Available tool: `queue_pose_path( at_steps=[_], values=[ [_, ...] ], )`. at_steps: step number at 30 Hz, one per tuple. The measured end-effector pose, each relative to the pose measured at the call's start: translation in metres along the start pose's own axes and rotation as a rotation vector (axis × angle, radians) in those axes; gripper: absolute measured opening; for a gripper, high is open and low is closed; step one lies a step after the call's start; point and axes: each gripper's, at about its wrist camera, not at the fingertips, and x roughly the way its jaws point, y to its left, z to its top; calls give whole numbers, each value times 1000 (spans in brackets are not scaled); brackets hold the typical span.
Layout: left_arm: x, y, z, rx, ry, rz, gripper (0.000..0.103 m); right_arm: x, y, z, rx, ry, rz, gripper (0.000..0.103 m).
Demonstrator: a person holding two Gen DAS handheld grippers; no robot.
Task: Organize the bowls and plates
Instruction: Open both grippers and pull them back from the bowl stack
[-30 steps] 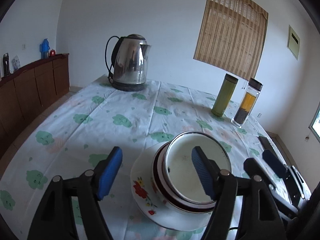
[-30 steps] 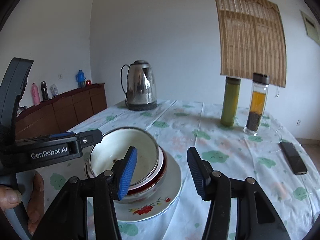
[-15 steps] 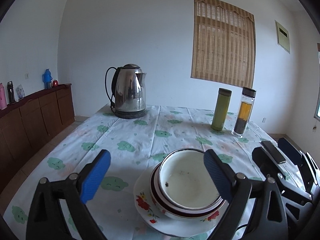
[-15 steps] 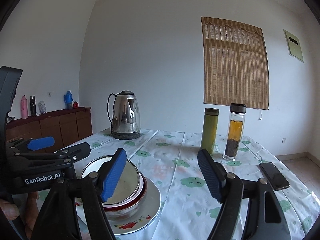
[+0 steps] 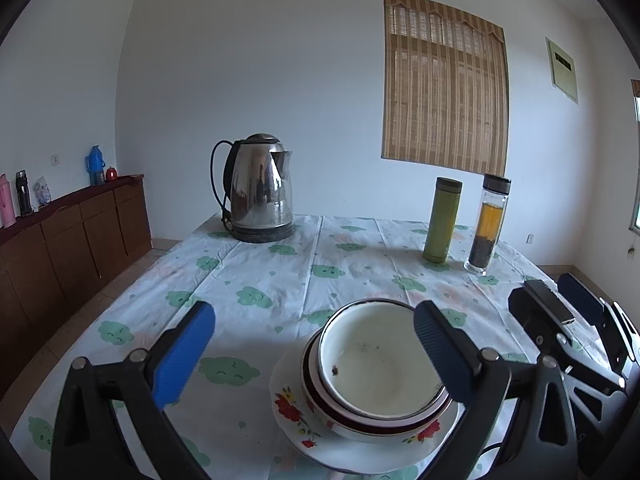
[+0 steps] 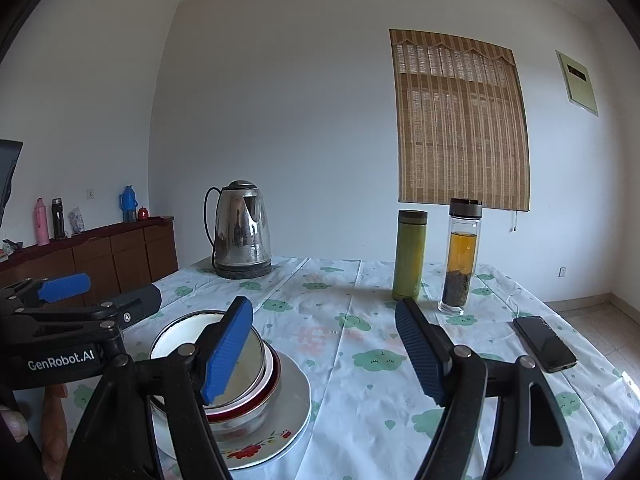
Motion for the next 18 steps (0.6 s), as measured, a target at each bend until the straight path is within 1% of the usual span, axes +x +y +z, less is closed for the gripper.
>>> queue_pose_path(
  at_steps=[11,18],
  values=[
    [1,0,0,2,10,4,102,0,-2,0,9,-3,-8,76],
    [3,1,-1,1,30,-7,103,-1,-4,-1,14,-8,-13,76]
  ],
)
